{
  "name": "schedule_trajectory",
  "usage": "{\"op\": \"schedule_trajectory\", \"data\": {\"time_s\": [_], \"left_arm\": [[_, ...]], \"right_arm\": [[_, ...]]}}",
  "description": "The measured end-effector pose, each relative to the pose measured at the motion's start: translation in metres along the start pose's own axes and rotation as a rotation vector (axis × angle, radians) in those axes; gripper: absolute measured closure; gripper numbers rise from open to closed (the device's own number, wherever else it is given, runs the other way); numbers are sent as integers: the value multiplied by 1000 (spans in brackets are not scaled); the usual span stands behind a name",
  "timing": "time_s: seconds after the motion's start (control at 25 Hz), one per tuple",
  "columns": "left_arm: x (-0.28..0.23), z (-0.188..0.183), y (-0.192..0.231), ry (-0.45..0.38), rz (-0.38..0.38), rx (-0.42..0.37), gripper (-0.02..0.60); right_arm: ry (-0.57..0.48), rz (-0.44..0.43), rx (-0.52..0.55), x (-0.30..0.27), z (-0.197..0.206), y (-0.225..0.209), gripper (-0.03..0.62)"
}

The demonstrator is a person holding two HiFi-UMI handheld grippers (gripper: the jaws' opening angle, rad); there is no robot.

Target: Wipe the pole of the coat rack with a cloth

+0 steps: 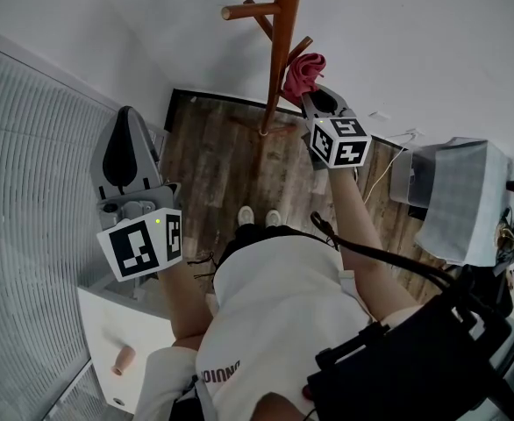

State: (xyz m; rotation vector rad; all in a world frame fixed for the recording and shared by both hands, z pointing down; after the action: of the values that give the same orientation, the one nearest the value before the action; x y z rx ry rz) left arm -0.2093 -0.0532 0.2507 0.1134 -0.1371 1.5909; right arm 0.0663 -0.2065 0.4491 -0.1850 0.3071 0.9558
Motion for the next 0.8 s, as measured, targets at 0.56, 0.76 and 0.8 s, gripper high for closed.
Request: {"op": "schedule_trajectory", "data": {"time_s": [0.56,0.76,0.8], "left_arm": [[-7,3,-3,-1,18,13,568],[-6,5,-7,0,29,17,568],[-6,5,-7,-2,31,18,568]], "right_arm": [[67,26,-5,6,18,-8,548],[66,42,-10,14,19,-13,548],[65,46,-10,16,20,-14,549]]}}
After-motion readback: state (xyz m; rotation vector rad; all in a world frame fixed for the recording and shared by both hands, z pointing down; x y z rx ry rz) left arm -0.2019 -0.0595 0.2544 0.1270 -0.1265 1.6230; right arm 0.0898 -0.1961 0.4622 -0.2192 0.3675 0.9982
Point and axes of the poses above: the fingertips, and each gripper's own axes: x backward along the fingers, y to its left, z out of its underside, the point moved 5 cm from there along x, backward along the fingers, and after that the axes turned 8 degrees about x, right-handed, at the moved point
